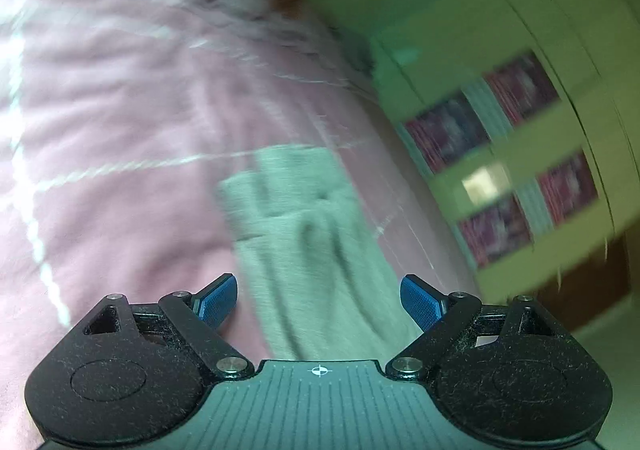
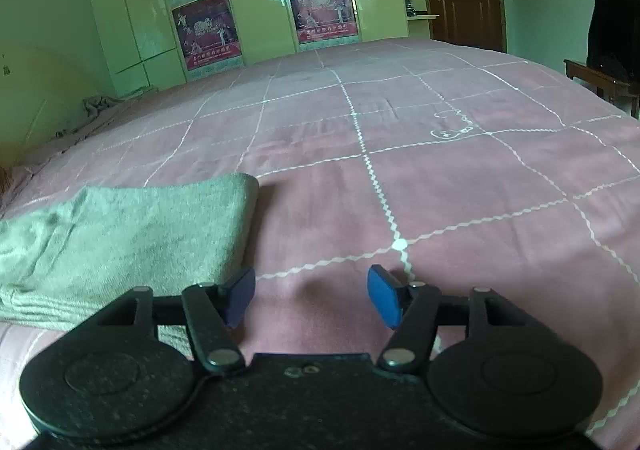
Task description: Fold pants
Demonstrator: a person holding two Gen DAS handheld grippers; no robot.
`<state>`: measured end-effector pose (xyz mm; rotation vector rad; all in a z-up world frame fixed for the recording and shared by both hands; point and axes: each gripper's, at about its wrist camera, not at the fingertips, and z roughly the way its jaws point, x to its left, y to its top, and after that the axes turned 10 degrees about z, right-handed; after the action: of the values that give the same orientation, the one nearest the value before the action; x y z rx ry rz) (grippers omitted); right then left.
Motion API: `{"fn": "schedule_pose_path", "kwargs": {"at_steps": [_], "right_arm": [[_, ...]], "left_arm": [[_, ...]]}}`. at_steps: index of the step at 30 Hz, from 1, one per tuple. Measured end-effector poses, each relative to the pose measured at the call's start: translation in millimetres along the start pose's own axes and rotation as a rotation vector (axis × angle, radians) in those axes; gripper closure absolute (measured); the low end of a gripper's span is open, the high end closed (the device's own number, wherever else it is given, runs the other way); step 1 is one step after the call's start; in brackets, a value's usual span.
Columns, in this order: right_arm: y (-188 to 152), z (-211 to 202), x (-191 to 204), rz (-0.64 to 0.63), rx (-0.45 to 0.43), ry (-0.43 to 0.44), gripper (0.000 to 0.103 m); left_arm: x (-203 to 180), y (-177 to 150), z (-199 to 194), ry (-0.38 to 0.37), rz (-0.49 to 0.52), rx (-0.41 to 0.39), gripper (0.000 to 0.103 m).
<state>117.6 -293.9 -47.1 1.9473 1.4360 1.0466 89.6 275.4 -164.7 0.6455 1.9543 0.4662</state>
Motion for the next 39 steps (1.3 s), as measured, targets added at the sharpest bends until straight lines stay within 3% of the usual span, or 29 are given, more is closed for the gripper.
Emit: {"fn": "schedule_pose_path", "kwargs": {"at_steps": [3,9,10,12,13,15,16,18,19,21,24,26,29,34,39], "right_arm": [[-2.5,-0.1,1.0,-0.013,0.007,-0.009,0.039],[-5.4,2.3,1.7,-0.037,0.015,-0.016,0.036],[-6.2,3.2,2.3,-0.042,0.015,-0.017,0.035],[-7.5,4.7,3.6,-0.051,0.016,-0.021,0.034],[-7.9,5.1,4.4,-0.054,0.015,-0.024,0.034],[-7.2,4.5,4.1,-0.053,0.017,-0.023,0.034],[-5.9,3.5,2.8,-0.043,0.018,-0.017,0.035],[-4.2,0.3,-0.5,-0.027,0.012,-0.010,0.036],[-3.5,-2.0,-3.2,-0.017,0.004,-0.010,0.036],[-1.8,-1.8,-8.5,0.004,-0.002,-0.014,0.038],[5.9,-2.1,-15.4,0.036,-0.018,-0.031,0.039],[11.1,-5.9,-20.2,0.047,-0.049,-0.054,0.038],[18.9,-7.9,-36.2,0.081,-0.074,-0.098,0.038],[26.4,-9.9,-66.0,0.170,-0.100,-0.150,0.038],[25.3,-5.8,-76.0,0.234,-0.095,-0.128,0.036]], "left_arm": [[20.7,2.3,24.6,-0.044,-0.068,0.006,0.015],[14.2,25.2,100.2,-0.246,0.003,0.152,0.015],[9.5,24.9,107.2,-0.240,0.034,0.161,0.029],[2.4,21.3,120.3,-0.167,0.060,0.212,0.088],[2.9,21.2,115.9,-0.194,0.031,0.172,0.088],[3.2,19.5,95.0,-0.339,-0.005,0.040,0.089],[3.3,15.5,84.6,-0.376,0.001,-0.017,0.088],[11.7,4.8,87.7,-0.260,0.022,-0.009,0.088],[21.7,-2.1,101.1,-0.141,0.035,0.075,0.088],[22.6,-2.6,108.7,-0.132,0.027,0.093,0.088],[4.1,-1.2,113.8,-0.082,0.106,0.104,0.088],[-4.4,-0.1,106.2,-0.072,0.125,0.090,0.088],[-31.4,6.6,74.6,-0.100,0.241,0.042,0.088],[-109.3,29.3,44.8,-0.151,0.459,0.003,0.088],[-195.0,22.5,36.0,-0.218,0.670,-0.009,0.088]]}}
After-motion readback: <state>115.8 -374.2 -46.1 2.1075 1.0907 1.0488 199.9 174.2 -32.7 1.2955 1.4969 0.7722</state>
